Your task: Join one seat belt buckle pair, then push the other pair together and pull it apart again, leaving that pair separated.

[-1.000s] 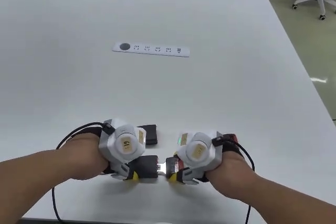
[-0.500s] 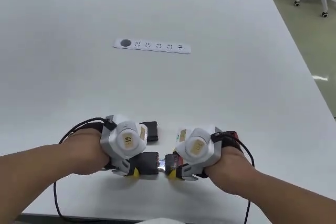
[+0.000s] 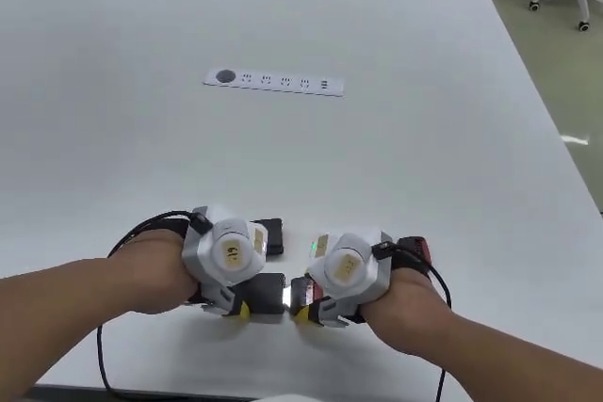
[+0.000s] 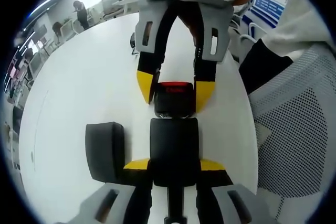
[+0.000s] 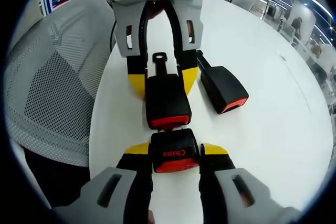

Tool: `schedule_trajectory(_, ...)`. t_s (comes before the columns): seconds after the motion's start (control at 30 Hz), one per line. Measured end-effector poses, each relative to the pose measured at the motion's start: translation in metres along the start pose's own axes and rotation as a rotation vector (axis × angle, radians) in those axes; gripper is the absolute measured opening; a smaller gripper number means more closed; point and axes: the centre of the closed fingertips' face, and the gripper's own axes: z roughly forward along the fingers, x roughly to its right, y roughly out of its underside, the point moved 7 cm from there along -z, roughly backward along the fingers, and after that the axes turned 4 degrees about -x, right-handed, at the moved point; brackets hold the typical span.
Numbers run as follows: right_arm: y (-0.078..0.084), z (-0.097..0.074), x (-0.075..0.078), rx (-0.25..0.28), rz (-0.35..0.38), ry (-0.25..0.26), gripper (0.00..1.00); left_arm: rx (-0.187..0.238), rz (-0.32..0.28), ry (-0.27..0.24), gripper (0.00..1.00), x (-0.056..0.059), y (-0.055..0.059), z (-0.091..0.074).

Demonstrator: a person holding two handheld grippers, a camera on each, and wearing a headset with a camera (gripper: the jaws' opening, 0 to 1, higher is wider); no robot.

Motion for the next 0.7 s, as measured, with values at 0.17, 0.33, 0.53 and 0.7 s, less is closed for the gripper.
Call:
schedule_trajectory(0.17, 0.0001, -0.0032, -0.0017, -0.005, -0.016, 0.001, 0.31, 0.005, -0.006, -0.003, 0.32, 0.0016, 0.0014, -0.002)
schedule_trajectory(0.33, 0.0012, -0.0069, -0.0007, -0.011, -0.053, 0.003, 0.31, 0.042, -0.035, -0.014, 0.31, 0.0025, 0.0057, -0.0029)
schedule_trajectory(0.53, 0.003, -0.0062, 0.0014, -0.017, -0.058, -0.003, 0.3, 0.043, -0.025, -0.008, 0.31, 0.0, 0.0061, -0.0022)
schedule_trajectory(0.7, 0.0032, -0.0056, 0.0005, -0.023, -0.065, 0.0, 0.31, 0.045, -0.034, -0.016, 0.31, 0.0017, 0.0056, -0.0034)
